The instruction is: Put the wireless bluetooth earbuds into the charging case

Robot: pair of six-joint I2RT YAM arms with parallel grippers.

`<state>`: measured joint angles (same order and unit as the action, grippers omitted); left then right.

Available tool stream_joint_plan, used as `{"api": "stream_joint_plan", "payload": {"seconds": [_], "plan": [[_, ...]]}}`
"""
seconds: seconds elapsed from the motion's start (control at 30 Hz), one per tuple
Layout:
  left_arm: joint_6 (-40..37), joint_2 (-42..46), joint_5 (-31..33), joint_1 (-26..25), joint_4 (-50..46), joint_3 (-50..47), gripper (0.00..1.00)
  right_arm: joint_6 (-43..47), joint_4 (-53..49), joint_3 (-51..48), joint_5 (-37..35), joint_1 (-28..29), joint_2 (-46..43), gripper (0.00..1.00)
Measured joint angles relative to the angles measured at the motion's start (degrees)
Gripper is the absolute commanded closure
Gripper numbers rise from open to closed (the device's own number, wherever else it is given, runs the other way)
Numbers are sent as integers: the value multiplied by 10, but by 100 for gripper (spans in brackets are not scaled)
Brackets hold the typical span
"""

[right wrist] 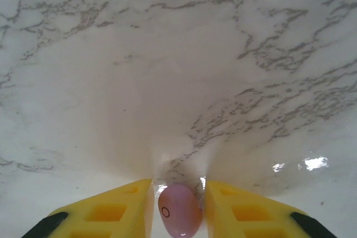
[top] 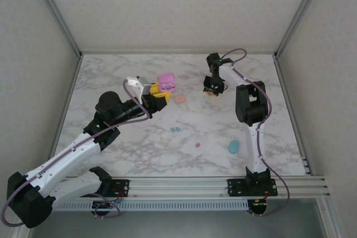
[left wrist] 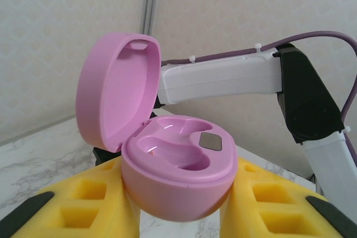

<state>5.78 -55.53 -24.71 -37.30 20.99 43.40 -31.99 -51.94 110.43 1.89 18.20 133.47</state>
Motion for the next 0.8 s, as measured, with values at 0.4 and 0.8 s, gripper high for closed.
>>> {"api": "stream_joint_plan", "payload": {"seconds": [0.4,0.8], "plan": [[0,0,0,0,-2,1,67,80,-43,33,-15,6,15,76],[0,0,0,0,-3,2,67,141,-104,73,-18,8,33,73]]}}
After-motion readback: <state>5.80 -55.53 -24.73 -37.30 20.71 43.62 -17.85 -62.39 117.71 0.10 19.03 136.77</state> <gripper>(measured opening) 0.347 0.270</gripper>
